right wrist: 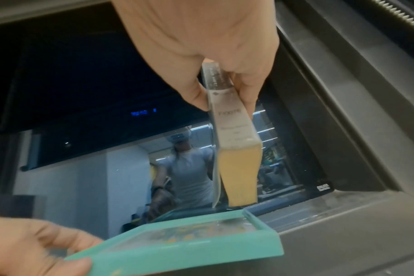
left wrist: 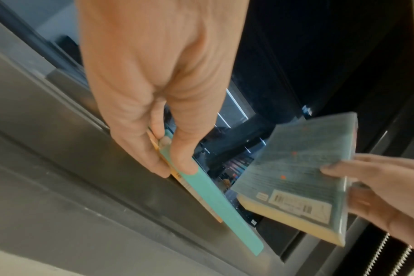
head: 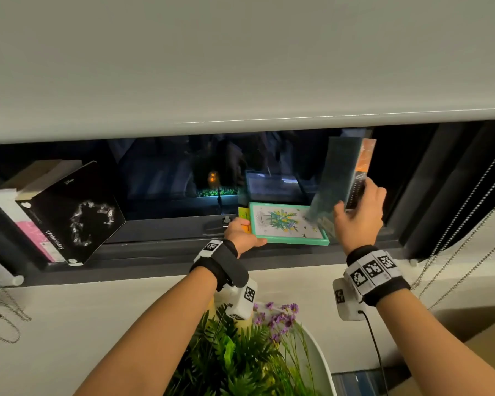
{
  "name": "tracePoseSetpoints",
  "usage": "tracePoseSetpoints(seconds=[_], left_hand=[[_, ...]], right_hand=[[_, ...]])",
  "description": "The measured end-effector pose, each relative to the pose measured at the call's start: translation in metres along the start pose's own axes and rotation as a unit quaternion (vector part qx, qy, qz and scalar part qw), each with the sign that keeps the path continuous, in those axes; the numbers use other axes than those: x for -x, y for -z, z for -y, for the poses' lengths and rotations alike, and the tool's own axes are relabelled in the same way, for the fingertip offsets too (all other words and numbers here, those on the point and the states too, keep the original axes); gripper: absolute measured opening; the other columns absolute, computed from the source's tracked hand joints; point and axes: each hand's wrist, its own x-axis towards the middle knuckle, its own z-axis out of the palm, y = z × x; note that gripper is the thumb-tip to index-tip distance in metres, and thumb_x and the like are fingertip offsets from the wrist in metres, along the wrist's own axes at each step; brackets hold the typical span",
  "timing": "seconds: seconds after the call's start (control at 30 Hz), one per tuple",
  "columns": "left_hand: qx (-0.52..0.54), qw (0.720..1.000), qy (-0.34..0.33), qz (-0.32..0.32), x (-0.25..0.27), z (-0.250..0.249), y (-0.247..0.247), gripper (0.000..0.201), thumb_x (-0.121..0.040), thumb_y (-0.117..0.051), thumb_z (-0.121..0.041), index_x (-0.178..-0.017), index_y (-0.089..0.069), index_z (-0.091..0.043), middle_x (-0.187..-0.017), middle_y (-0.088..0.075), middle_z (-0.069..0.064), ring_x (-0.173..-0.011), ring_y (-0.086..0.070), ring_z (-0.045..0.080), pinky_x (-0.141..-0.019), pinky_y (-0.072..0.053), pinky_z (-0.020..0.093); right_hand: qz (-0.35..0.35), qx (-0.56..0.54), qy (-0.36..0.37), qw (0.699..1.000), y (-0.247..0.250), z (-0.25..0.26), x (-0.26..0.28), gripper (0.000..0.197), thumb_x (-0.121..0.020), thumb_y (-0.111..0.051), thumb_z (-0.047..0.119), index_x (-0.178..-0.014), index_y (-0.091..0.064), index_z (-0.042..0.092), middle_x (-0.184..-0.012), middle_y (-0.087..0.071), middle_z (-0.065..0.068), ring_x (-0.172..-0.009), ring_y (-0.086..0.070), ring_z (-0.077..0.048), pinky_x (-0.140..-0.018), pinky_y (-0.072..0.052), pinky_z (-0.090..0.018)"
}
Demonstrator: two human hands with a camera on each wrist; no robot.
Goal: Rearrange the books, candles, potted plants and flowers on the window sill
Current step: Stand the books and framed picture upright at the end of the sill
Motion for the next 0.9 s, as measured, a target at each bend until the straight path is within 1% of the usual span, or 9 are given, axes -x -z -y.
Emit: tracePoseSetpoints(seconds=[0.1,0.2,0.27,0.4,0.47,0.5,0.53,0.73,0.9], left_hand=[[-0.029,0.999,-0.009,-0.011,0.001,0.003,-0.006,0.065,-0.067,-0.085,-0.012,-0.122,-0.049,-0.011,-0.125,-0.055,0.008,-0.116,-0.054,0.024,-0.098,-0.049,0.039],[0.004,1.0,0.004,0.028,0.003,-0.001,-0.008,0.061,-0.069,-0.082,-0.005,-0.117,-0.047,-0.013,-0.125,-0.055,0.012,-0.111,-0.058,0.028,-0.081,-0.058,0.046],[-0.016,0.998,-0.005,0.055,0.003,-0.002,-0.006,0.06,-0.071,-0.081,-0.007,-0.119,-0.046,-0.016,-0.123,-0.057,0.01,-0.109,-0.059,0.028,-0.078,-0.059,0.047],[-0.08,0.994,-0.029,0.068,-0.001,0.003,-0.009,0.063,-0.07,-0.082,-0.018,-0.123,-0.046,-0.019,-0.124,-0.058,0.008,-0.11,-0.058,0.026,-0.087,-0.056,0.044],[-0.136,0.989,-0.047,0.04,0.0,0.003,-0.013,0.067,-0.07,-0.082,-0.024,-0.125,-0.044,-0.019,-0.128,-0.05,0.009,-0.114,-0.052,0.025,-0.096,-0.05,0.04],[-0.159,0.985,-0.053,0.025,0.0,0.002,-0.014,0.068,-0.071,-0.081,-0.026,-0.127,-0.044,-0.018,-0.129,-0.044,0.01,-0.116,-0.048,0.026,-0.099,-0.047,0.035],[-0.176,0.983,-0.054,0.014,0.0,0.003,-0.016,0.069,-0.072,-0.08,-0.027,-0.128,-0.042,-0.018,-0.129,-0.04,0.011,-0.117,-0.046,0.026,-0.099,-0.044,0.032],[-0.229,0.971,-0.067,0.007,-0.002,0.002,-0.011,0.072,-0.071,-0.081,-0.03,-0.129,-0.041,-0.016,-0.128,-0.043,0.012,-0.116,-0.048,0.027,-0.094,-0.043,0.035],[-0.238,0.969,-0.071,0.016,-0.001,-0.001,0.002,0.07,-0.068,-0.082,-0.024,-0.125,-0.044,-0.013,-0.125,-0.049,0.01,-0.117,-0.049,0.027,-0.099,-0.045,0.037]], right_hand=[[0.04,-0.009,0.037,0.998,-0.009,0.008,0.01,0.056,-0.082,-0.064,0.007,-0.133,-0.04,0.012,-0.12,-0.043,-0.008,-0.094,-0.046,-0.007,-0.084,-0.042,-0.028],[0.073,-0.01,0.059,0.996,-0.018,0.013,0.021,0.056,-0.083,-0.063,0.009,-0.134,-0.039,0.015,-0.118,-0.042,-0.005,-0.092,-0.042,-0.003,-0.08,-0.04,-0.028],[0.085,-0.013,0.069,0.994,-0.023,0.015,0.025,0.056,-0.084,-0.062,0.01,-0.134,-0.039,0.016,-0.118,-0.042,-0.003,-0.09,-0.041,-0.003,-0.079,-0.039,-0.027],[0.105,-0.022,0.086,0.991,-0.032,0.018,0.027,0.058,-0.083,-0.062,0.01,-0.135,-0.037,0.017,-0.117,-0.041,-0.002,-0.089,-0.041,-0.001,-0.077,-0.042,-0.026],[0.118,-0.019,0.092,0.988,-0.036,0.017,0.027,0.058,-0.084,-0.062,0.01,-0.136,-0.037,0.016,-0.118,-0.041,-0.003,-0.089,-0.042,-0.001,-0.071,-0.041,-0.014],[0.122,-0.017,0.094,0.988,-0.038,0.017,0.027,0.058,-0.084,-0.062,0.01,-0.136,-0.037,0.015,-0.118,-0.041,-0.004,-0.088,-0.042,-0.001,-0.067,-0.036,-0.006],[0.124,-0.016,0.095,0.988,-0.039,0.017,0.028,0.058,-0.085,-0.062,0.009,-0.137,-0.037,0.015,-0.119,-0.041,-0.004,-0.088,-0.042,-0.001,-0.062,-0.032,-0.002],[0.116,-0.006,0.086,0.99,-0.042,0.016,0.031,0.058,-0.086,-0.061,0.01,-0.138,-0.036,0.015,-0.12,-0.042,-0.004,-0.088,-0.043,-0.003,-0.057,-0.031,-0.001],[0.117,-0.015,0.095,0.989,-0.043,0.02,0.032,0.057,-0.086,-0.061,0.01,-0.137,-0.036,0.014,-0.12,-0.042,-0.005,-0.091,-0.043,-0.004,-0.06,-0.03,-0.002]])
